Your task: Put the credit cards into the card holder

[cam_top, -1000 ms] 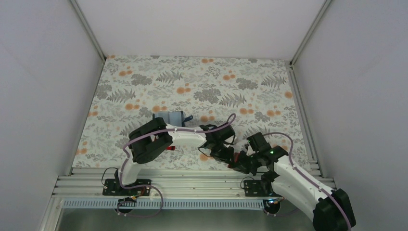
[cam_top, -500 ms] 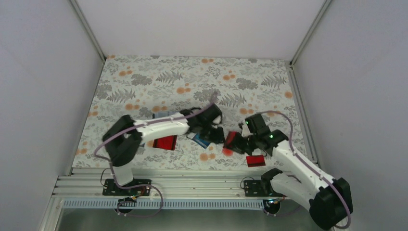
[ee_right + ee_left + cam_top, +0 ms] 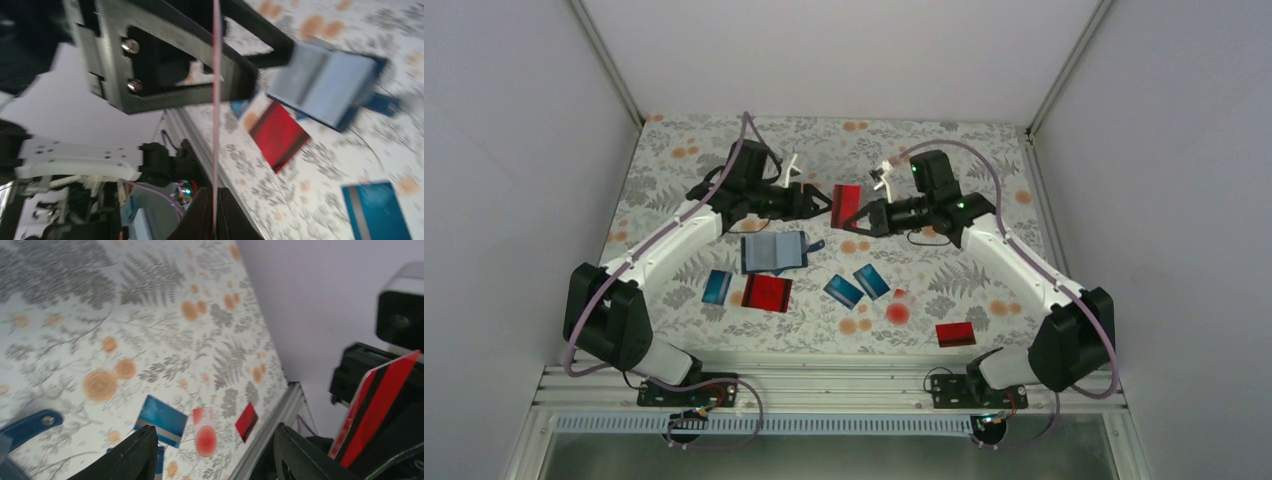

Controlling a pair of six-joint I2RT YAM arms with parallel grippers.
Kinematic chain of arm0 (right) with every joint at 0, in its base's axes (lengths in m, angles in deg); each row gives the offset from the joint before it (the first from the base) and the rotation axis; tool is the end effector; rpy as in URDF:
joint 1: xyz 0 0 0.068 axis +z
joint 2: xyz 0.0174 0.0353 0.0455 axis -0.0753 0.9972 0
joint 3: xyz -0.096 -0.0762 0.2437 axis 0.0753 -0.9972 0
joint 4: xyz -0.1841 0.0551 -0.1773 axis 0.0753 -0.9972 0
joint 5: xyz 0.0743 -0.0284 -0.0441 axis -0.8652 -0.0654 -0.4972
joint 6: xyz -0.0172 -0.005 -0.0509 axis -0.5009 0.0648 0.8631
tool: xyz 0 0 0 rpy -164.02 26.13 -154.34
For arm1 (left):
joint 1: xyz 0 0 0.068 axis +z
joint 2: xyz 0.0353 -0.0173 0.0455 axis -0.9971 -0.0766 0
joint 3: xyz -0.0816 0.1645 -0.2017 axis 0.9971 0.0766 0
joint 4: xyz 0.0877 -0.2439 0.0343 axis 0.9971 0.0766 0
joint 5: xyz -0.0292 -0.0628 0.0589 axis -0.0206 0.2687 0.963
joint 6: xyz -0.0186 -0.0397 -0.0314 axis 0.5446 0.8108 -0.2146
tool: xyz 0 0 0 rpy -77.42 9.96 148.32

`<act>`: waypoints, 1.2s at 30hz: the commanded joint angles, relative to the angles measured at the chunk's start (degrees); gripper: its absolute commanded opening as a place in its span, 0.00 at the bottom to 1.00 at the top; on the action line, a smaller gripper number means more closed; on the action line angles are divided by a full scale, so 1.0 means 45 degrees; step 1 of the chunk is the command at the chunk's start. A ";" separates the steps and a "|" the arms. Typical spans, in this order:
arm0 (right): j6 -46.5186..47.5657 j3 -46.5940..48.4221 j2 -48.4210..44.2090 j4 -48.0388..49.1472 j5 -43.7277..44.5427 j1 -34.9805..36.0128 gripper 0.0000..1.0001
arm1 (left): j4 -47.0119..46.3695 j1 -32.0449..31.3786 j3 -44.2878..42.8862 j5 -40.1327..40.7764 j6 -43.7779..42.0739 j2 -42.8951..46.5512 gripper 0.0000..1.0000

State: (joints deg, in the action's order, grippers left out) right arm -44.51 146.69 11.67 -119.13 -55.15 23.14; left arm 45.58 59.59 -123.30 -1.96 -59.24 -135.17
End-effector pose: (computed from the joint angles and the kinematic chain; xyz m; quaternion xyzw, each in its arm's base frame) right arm 0.2465 0.1585 0.3033 -0.1774 0.8345 0.5010 0.1454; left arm 0.2828 -0.1632 0.2910 0.1057 0.8644 -0.4512 0.1950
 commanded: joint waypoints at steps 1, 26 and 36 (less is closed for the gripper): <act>0.0936 0.1185 0.0818 0.1014 -0.3045 -0.0068 0.04 | -0.1658 0.0466 -0.0047 -0.3099 -0.0592 0.0445 0.59; 0.2702 0.4101 0.3226 -0.0613 -0.6547 -0.1180 0.04 | -0.1775 0.1808 -0.3197 -0.6109 -0.1079 -0.0866 0.67; 0.2951 0.4776 0.3508 -0.0924 -0.6611 -0.0966 0.04 | -0.1556 0.1254 -0.4045 -0.6017 -0.1177 -0.1791 0.28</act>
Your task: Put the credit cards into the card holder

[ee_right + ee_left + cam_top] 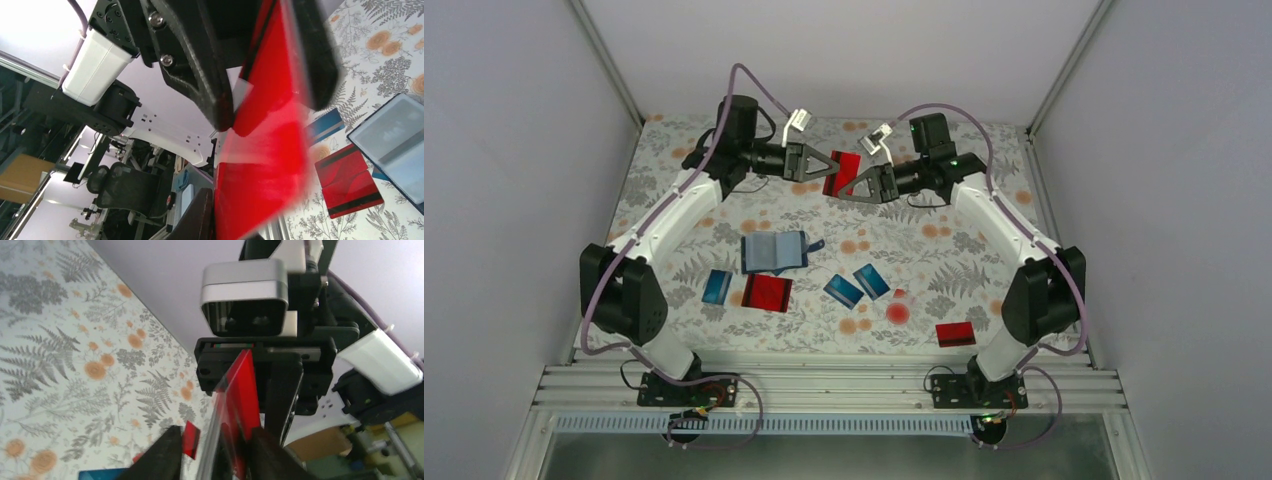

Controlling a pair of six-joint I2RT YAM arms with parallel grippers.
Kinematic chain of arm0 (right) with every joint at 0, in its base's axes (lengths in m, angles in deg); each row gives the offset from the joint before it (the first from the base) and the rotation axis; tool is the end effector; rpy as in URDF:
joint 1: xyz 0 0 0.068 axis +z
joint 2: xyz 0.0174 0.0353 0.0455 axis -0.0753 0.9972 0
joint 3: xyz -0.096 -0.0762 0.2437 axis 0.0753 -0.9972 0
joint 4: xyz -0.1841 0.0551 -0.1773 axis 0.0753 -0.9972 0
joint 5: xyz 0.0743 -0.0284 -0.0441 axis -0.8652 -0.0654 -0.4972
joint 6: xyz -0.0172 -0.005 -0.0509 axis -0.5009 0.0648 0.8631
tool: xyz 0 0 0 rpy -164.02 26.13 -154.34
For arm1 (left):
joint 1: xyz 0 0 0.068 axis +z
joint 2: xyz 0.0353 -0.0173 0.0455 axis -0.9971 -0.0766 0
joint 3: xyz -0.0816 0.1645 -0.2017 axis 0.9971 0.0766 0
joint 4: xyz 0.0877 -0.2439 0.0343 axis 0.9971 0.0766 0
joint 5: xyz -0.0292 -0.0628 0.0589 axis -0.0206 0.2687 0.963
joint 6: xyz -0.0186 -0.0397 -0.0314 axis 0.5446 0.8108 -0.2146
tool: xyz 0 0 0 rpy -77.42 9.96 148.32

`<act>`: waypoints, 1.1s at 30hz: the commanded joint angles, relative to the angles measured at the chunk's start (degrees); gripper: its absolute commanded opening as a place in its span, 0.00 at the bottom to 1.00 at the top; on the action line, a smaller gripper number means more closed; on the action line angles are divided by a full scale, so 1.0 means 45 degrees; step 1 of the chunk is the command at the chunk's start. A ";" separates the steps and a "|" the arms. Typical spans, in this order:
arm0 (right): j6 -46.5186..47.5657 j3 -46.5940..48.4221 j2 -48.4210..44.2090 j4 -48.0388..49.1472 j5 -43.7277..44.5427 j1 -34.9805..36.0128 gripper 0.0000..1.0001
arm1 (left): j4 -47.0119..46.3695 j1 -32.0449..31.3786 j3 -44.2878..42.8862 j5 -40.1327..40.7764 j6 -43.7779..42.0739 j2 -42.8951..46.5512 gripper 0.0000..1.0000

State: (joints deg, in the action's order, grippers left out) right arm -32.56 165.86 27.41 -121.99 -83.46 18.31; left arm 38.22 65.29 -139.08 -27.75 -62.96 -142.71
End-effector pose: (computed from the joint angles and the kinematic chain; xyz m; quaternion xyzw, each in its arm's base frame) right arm 0.3125 0.1680 0.3337 -0.3031 0.6946 0.6426 0.1131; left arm 0.3307 -0.1569 0.3562 0.2451 0.7303 -0.5955 0.2280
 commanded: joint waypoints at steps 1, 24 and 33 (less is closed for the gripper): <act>0.0299 0.0552 0.0007 -0.0314 -0.0263 0.0107 0.04 | 0.0048 -0.0016 -0.0553 -0.0257 -0.0325 -0.0121 0.18; -0.1450 0.1470 0.0397 0.0930 0.0583 -0.0662 0.09 | -0.1833 0.0082 0.0579 0.1025 0.2090 0.0458 0.02; -0.1815 0.1907 0.1105 0.0826 0.1096 -0.0583 0.04 | 0.0888 0.0239 0.0313 0.3503 0.1012 0.0522 0.15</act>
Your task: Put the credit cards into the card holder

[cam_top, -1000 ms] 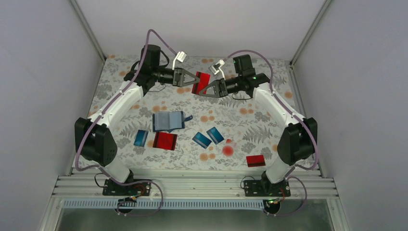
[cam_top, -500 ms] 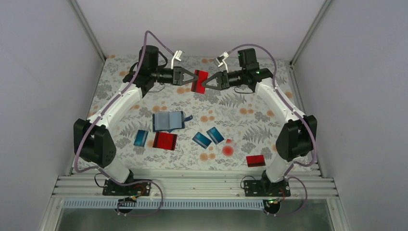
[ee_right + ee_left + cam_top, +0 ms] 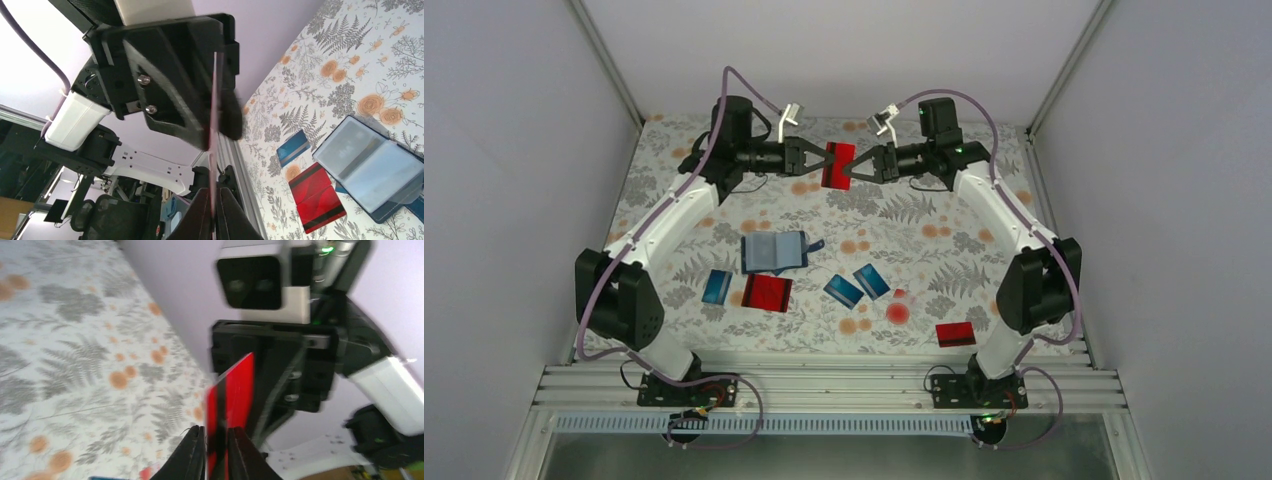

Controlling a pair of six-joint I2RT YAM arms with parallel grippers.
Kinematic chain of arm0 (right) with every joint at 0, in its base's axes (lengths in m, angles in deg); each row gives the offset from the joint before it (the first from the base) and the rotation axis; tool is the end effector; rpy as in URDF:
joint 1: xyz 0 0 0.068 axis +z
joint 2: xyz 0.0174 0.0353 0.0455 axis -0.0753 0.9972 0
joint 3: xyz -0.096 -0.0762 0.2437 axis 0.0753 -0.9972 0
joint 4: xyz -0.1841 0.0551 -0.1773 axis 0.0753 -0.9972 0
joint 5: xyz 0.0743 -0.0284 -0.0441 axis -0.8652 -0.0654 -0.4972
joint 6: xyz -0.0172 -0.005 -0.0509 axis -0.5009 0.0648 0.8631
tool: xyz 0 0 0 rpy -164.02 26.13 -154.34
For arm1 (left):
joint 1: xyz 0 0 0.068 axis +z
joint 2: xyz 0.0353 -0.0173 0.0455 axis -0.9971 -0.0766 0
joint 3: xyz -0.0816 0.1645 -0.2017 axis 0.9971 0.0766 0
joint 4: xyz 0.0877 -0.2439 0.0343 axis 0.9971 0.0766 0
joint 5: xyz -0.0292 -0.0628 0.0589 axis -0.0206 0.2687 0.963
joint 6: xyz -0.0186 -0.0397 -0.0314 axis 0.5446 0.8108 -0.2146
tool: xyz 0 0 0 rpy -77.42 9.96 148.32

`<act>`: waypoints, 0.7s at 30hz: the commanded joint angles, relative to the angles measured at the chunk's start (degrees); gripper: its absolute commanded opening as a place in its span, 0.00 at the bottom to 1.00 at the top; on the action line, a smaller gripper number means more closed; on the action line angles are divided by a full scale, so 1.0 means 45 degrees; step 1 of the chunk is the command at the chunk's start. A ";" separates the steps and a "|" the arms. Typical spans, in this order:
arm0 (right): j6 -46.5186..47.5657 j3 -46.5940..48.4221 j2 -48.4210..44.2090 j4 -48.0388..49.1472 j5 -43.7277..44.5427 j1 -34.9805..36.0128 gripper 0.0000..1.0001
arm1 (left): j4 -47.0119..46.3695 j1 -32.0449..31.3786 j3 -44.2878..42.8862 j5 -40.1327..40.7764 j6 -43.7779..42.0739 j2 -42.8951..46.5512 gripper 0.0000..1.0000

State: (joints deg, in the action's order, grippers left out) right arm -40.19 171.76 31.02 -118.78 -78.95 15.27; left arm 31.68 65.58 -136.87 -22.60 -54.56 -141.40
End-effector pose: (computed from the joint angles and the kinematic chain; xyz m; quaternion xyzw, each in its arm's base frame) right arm 0.3429 0.1582 0.3461 -0.2509 0.7260 0.6240 0.1431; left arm 0.3323 -0.1540 0.3595 0.1897 0.7432 -0.5913 0.2491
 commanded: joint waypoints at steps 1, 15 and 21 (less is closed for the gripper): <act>-0.0011 0.0599 0.0492 -0.0130 0.0262 0.0125 0.04 | 0.3166 0.0250 -0.0144 0.3389 -0.1197 0.0268 0.20; 0.0130 0.0229 0.3849 -0.0797 0.2556 0.2284 0.04 | 0.6208 0.1516 0.3675 1.0182 -0.2667 0.1204 0.48; -0.0587 0.0910 0.5392 -0.0683 0.3269 0.3118 0.04 | 0.6223 0.1716 0.4508 1.1114 -0.2877 0.0586 0.40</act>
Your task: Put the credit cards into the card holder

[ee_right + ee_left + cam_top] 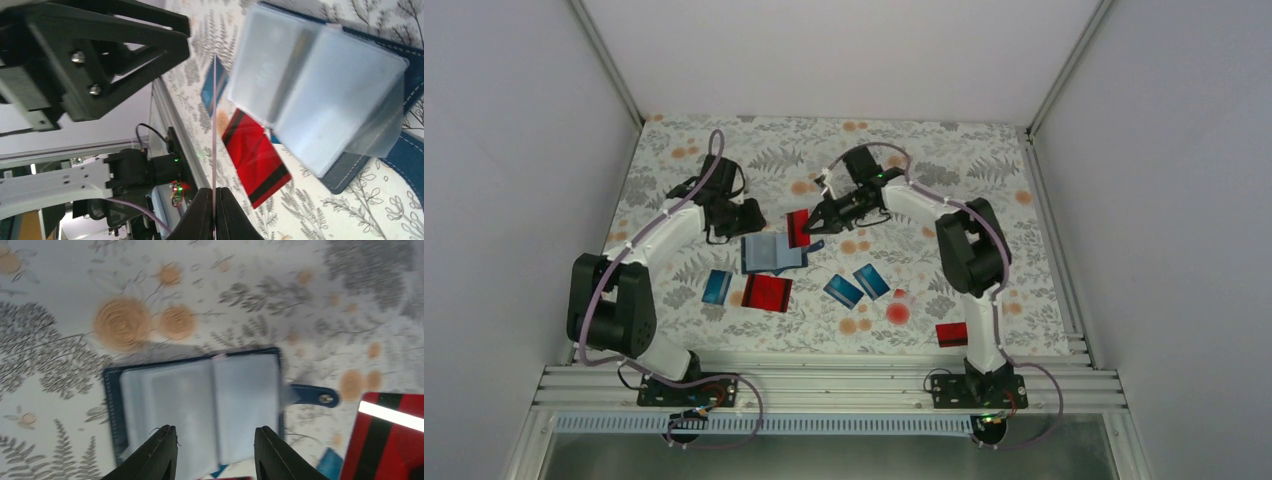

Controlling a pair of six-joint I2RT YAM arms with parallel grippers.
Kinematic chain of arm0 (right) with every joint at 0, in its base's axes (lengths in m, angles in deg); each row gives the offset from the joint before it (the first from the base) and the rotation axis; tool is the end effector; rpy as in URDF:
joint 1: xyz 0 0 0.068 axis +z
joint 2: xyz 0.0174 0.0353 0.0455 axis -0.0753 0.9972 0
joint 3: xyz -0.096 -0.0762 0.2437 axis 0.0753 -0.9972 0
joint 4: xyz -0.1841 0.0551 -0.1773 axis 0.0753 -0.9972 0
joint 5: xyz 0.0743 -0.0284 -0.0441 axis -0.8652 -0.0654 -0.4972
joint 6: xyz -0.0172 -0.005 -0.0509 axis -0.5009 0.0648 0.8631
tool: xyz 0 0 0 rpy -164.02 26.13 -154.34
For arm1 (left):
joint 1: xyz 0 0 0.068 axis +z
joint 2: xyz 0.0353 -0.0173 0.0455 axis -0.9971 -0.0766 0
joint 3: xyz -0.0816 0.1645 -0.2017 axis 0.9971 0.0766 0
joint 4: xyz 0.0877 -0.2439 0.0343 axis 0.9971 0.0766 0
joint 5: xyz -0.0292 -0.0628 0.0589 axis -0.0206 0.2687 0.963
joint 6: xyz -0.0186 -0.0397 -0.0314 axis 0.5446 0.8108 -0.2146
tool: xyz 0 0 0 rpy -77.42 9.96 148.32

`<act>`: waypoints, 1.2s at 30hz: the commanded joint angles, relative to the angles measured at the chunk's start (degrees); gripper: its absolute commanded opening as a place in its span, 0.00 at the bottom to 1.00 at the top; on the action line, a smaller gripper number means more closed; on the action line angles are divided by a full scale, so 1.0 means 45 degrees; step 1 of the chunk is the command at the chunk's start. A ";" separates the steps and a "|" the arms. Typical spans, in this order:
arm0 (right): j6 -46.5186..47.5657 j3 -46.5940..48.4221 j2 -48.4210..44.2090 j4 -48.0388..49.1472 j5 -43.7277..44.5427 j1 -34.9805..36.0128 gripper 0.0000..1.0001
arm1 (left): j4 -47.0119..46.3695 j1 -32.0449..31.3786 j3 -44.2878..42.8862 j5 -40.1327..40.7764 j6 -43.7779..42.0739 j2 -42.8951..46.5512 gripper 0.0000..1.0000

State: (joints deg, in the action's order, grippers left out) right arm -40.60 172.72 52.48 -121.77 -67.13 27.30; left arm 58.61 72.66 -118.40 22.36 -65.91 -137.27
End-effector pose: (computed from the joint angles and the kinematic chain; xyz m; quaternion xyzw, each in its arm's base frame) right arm 0.3568 0.2564 0.1964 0.1981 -0.8201 -0.5359 0.0325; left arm 0.2969 -0.0778 0.2332 -0.0571 0.9606 -0.1947 0.1898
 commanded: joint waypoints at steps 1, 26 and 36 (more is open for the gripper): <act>-0.0624 0.0813 0.0824 0.0062 0.0687 0.0549 0.04 | 0.0177 0.0160 0.0520 0.1170 -0.0360 -0.0418 0.39; -0.1823 0.2816 0.3771 0.0182 0.1498 0.1371 0.04 | -0.0694 0.0256 0.1617 0.1817 -0.0980 -0.1974 0.26; -0.2012 0.3006 0.4055 0.0150 0.1776 0.1451 0.04 | -0.0709 0.0369 0.1976 0.2117 -0.1005 -0.1981 0.24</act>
State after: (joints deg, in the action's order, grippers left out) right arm -49.19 184.28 70.03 -120.87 -60.38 33.00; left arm 55.70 73.73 -110.77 30.38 -69.34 -145.73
